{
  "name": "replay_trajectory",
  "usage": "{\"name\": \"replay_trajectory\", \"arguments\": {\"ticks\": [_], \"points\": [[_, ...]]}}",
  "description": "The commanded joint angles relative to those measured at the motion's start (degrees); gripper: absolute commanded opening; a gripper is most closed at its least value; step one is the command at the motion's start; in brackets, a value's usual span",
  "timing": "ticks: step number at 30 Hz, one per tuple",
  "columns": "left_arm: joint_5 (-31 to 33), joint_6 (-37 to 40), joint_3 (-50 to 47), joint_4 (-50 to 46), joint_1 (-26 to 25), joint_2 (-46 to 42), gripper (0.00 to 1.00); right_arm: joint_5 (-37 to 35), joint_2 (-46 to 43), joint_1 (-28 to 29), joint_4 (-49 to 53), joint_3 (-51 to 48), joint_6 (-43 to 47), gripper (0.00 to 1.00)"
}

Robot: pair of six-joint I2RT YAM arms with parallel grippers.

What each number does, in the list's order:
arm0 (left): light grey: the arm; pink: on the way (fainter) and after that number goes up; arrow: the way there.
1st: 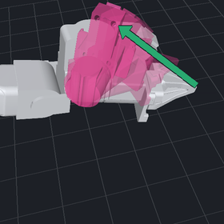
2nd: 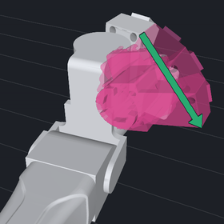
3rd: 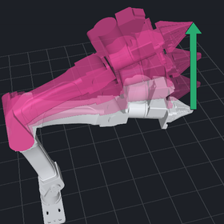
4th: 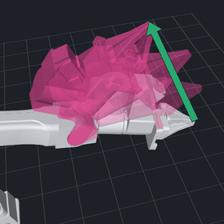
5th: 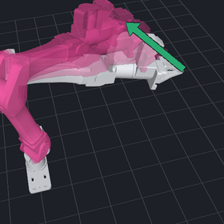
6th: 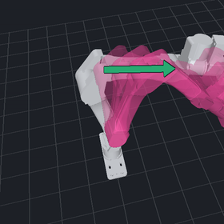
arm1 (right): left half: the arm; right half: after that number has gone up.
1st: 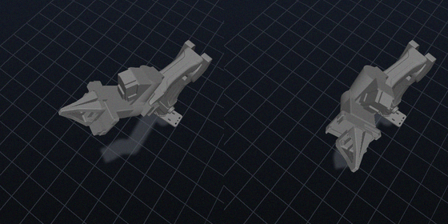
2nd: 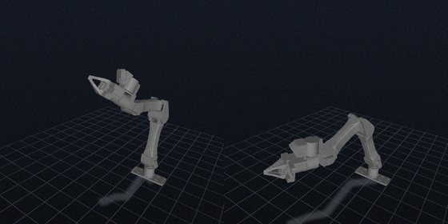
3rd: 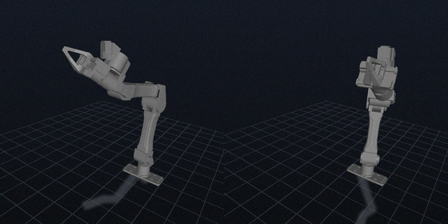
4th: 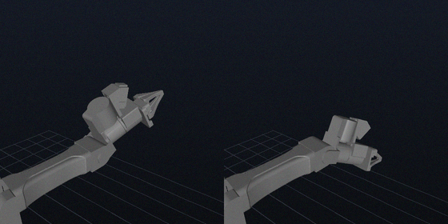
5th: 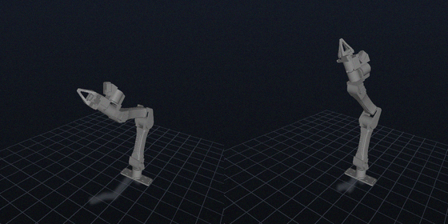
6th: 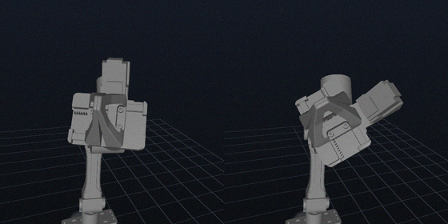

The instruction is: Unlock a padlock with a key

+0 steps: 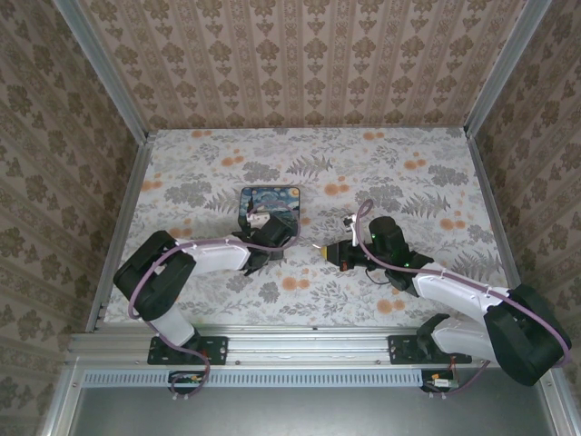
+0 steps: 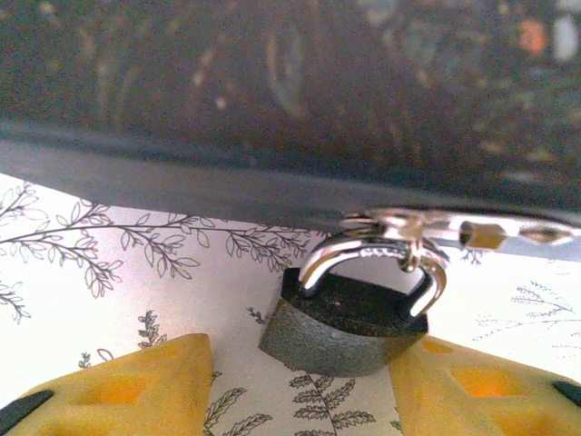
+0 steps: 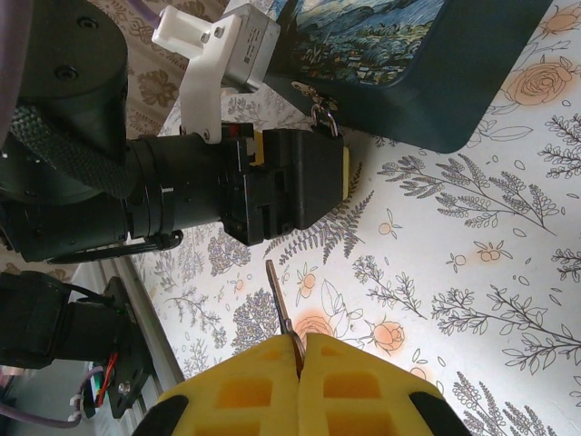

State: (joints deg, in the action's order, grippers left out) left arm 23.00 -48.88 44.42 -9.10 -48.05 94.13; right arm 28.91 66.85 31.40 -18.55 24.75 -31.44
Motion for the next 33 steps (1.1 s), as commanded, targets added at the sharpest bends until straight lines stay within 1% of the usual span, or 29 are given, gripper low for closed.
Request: {"name": "replay_trajectory", "arguments": {"ticks": [1, 4, 7, 12, 17, 25, 31, 33], "points": [[2.1, -2.0, 1.6, -1.9, -0.3, 0.9, 0.53, 1.0, 1.2, -0.2, -1.2, 1.2, 0.6, 0.0], [2.7, -0.9, 2.7, -2.0, -0.4, 1.7, 0.53, 1.5, 2.0, -0.2, -1.8, 1.2, 0.4, 0.0], [3.3, 1.8, 4.1, -2.0, -0.3, 2.3, 0.52, 1.7, 2.1, -0.2, -1.8, 1.1, 0.4, 0.0], [1.8, 5.5, 5.9, -2.4, 0.2, 3.3, 0.48, 1.9, 1.7, -0.2, -1.7, 0.8, 0.5, 0.0], [0.8, 5.8, 6.1, -3.0, 0.2, 3.9, 0.44, 1.9, 2.1, -0.2, -1.8, 0.8, 0.7, 0.0], [2.3, 5.3, 8.0, -6.0, -0.2, 6.4, 0.44, 2.2, 2.3, -0.2, -1.9, 0.8, 0.7, 0.0], [2.4, 5.9, 8.3, -5.2, -0.2, 6.4, 0.37, 2.2, 2.1, -0.2, -1.4, 0.6, 0.9, 0.0], [2.0, 6.5, 8.6, -5.5, -0.3, 6.5, 0.33, 2.0, 2.0, -0.2, -1.0, 0.6, 0.9, 0.0]]}}
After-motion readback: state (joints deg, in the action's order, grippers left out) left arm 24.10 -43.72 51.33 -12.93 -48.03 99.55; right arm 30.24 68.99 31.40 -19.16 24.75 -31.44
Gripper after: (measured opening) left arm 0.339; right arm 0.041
